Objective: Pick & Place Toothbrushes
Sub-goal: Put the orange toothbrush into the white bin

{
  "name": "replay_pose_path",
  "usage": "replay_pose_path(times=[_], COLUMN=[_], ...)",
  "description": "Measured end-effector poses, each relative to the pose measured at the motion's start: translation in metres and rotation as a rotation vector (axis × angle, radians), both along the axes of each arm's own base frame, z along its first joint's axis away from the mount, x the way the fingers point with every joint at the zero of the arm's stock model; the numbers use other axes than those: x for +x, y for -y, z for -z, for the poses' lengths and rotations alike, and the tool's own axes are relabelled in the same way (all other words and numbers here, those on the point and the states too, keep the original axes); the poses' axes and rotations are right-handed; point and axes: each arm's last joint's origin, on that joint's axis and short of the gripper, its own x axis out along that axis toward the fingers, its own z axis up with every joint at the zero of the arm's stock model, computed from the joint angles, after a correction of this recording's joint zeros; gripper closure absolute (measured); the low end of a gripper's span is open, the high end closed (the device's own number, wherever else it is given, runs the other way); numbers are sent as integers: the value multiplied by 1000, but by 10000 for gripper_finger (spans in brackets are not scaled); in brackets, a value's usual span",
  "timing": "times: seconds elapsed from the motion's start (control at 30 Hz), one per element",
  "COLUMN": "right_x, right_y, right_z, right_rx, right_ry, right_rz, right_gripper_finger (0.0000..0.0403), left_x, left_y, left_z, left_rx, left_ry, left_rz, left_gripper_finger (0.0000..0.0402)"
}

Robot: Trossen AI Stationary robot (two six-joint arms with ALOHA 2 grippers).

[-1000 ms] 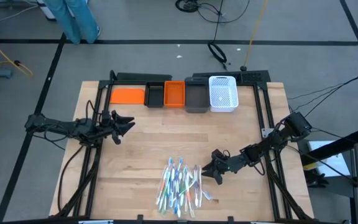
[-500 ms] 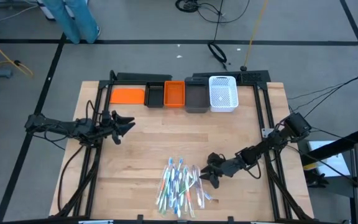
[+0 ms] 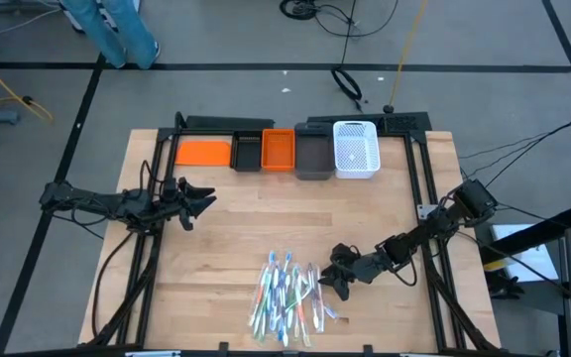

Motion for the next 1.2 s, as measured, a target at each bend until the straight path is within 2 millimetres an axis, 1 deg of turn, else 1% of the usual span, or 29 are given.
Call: replay_pose_path(times=[0.1,0.27,0.3,0.53,0.7,0.93,1.07,1.2], right_x=[0,-1,-1,-1,-3,-9,-11,-12], right_y=[-1,-2,-2,-1,0,6,9,14], right_z=[0,0,0,0,-5,-30,-49,-62], right_rx=[-4,-27,-33,-47,-62,-118,-149,-174], right_ry=[3,8,9,14,20,43,116,167], right_rz=[-4,-23,-28,-19,-27,-14,2,2], right_gripper_finger=[305,385,393,402,402,403,403,403], left_x=[0,0,0,0,0,0,0,0], left_y=[0,0,0,0,0,0,0,0], left_z=[0,0,0,0,0,0,0,0], left_rx=[0,-11,-12,-14,-14,-22,-35,-39], left_ry=[1,4,4,5,5,8,13,15], left_rz=[0,0,0,1,1,2,3,15], left_gripper_finger=[231,231,231,231,231,231,231,231])
